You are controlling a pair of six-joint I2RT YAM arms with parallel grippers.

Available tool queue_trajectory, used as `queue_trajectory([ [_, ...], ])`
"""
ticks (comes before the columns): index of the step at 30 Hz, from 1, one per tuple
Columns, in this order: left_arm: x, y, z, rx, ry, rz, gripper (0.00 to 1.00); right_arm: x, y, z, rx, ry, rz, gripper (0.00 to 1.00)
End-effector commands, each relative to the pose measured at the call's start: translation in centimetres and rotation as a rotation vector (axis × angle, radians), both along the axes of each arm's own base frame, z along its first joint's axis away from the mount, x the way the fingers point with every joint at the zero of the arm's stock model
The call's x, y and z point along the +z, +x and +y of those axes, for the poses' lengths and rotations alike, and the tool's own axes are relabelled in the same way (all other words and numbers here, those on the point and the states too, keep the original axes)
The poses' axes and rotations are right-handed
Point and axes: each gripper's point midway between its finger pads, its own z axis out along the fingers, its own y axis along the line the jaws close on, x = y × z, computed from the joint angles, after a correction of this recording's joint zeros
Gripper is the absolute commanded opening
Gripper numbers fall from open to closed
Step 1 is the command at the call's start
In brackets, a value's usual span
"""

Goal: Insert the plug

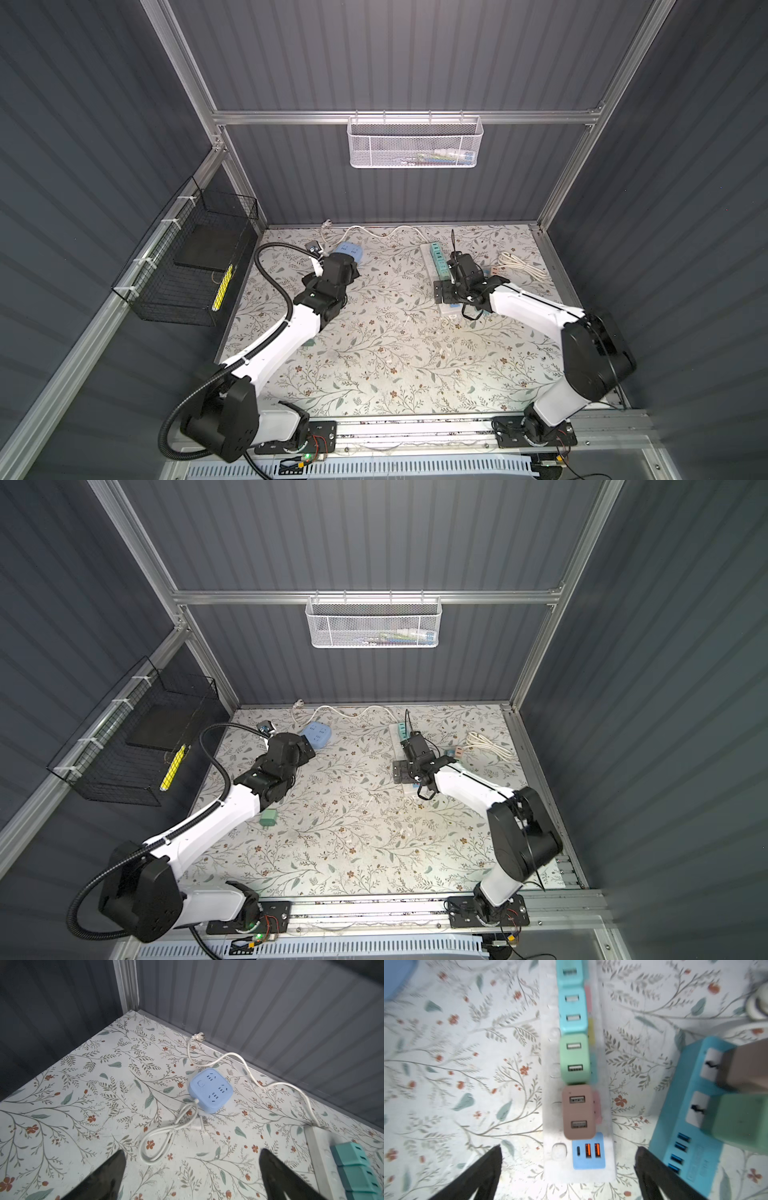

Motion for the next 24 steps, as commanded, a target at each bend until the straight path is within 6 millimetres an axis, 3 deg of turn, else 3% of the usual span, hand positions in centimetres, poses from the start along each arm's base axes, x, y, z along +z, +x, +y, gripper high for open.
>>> queue_trajectory([
  [1,-1.9,2.5,-0.9,-0.081,0.051,0.121,1.0,1.7,-1.2,-0.7,0.008,0.004,-0.038,0.99],
  [5,-5.1,6.5,-0.5,-0.107,0.094,0.237,1.0,2.8,-2.4,-0.8,0.025,0.065,-0.102,0.99],
  [8,-7.6,9.1,-0.4,-0.118,0.093,0.302,0.99,2.2,-3.2,-1.0,0.028,0.093,-0.123,0.99],
  [13,-11.8,12.3,-0.2,-0.149,0.183,0.413,0.86,1.5,-3.3,-1.4,0.005,0.092,-0.13,0.99],
  [16,-14.1,13.3,0.5,-0.152,0.202,0.467,0.74,1.0,-3.3,-1.4,0.001,0.094,-0.13,0.99],
  [19,-15.7,13.4,1.4,-0.157,0.207,0.499,0.68,0.7,-3.2,-1.5,-0.005,0.087,-0.121,0.99],
  [24,-17.7,13.2,1.3,-0.24,0.253,0.538,0.6,0.4,-3.2,-1.3,-0.003,0.096,-0.112,0.99],
])
